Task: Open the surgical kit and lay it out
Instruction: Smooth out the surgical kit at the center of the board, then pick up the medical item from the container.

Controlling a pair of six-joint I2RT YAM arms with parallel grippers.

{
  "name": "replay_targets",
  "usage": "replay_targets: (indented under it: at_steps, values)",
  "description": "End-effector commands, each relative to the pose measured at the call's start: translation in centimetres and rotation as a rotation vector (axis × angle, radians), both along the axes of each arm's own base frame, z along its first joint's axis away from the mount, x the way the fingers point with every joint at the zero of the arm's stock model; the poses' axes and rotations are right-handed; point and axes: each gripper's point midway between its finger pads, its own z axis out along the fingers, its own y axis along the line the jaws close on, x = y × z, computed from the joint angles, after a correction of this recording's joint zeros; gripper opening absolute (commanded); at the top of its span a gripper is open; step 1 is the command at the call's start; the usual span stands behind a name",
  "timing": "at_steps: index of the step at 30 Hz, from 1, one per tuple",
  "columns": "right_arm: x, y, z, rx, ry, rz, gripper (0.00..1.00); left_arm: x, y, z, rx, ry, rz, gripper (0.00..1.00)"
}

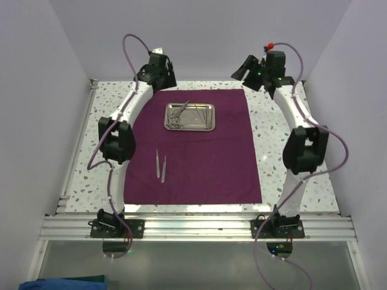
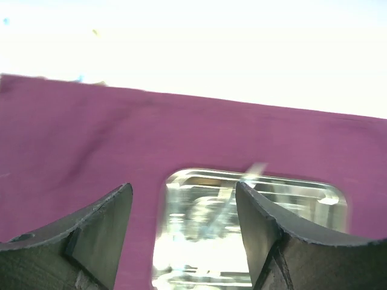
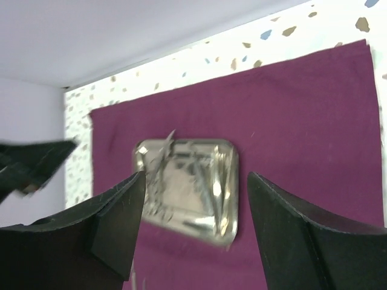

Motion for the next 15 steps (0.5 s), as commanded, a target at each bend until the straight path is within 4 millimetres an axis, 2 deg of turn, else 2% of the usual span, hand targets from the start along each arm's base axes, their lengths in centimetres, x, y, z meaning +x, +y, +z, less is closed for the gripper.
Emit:
replay_targets:
  at_steps: [1, 2, 3, 4, 5, 6, 7, 8, 9, 11, 12, 13, 14, 15]
  values:
    - [-5.3, -0.3, 5.4, 0.001, -0.068, 0.027, 0.72, -1.1, -5.0, 0.5, -0.034, -0.007, -0.048, 0.73]
    - [-7.4, -0.6, 2.6, -0.011, 0.000, 0.022, 0.72, -1.4, -5.9, -0.3, -0.030, 0.006, -0.057, 0.73]
    - [-9.4, -0.9, 4.4, -0.012, -0.032, 0.020, 0.72, -1.8, -7.7, -1.5, -0.025, 0.022, -0.085, 0.73]
    - [-11.0, -1.1, 4.3, -0.019, -0.022, 0.020, 0.72, -2.0, -8.5, -2.0, -0.022, 0.027, -0.095, 0.73]
    - [-13.0, -1.4, 1.6, -0.030, 0.041, 0.018, 0.72, -2.3, -9.3, -2.6, -0.017, 0.035, -0.104, 0.72]
    - [-15.1, -1.6, 3.1, -0.032, 0.013, 0.020, 0.72, -2.6, -10.7, -3.7, -0.013, 0.044, -0.123, 0.72]
    - [-16.4, -1.7, 2.7, -0.039, 0.024, 0.022, 0.72, -2.7, -11.5, -4.1, -0.014, 0.045, -0.130, 0.72]
    - [-18.1, -2.0, 0.8, -0.050, 0.070, 0.024, 0.72, -2.8, -12.0, -4.6, -0.014, 0.047, -0.131, 0.72]
    - [-19.9, -2.1, 2.0, -0.050, 0.043, 0.025, 0.72, -2.9, -13.2, -5.5, -0.016, 0.046, -0.147, 0.72]
    - [-22.4, -2.5, 0.4, -0.070, 0.081, 0.030, 0.72, -2.9, -14.8, -5.8, -0.028, 0.033, -0.157, 0.72]
    - [-23.5, -2.7, -0.2, -0.081, 0.108, 0.028, 0.72, -2.8, -15.3, -6.7, -0.027, 0.038, -0.157, 0.72]
    - [-24.6, -2.9, 0.4, -0.086, 0.093, 0.024, 0.72, -2.7, -15.8, -7.0, -0.030, 0.033, -0.159, 0.71]
    - [-25.5, -3.1, -0.4, -0.096, 0.111, 0.025, 0.72, -2.4, -16.0, -6.6, -0.035, 0.016, -0.140, 0.71]
    - [-26.3, -3.3, -0.8, -0.106, 0.132, 0.021, 0.72, -2.6, -16.5, -7.6, -0.022, 0.025, -0.132, 0.70]
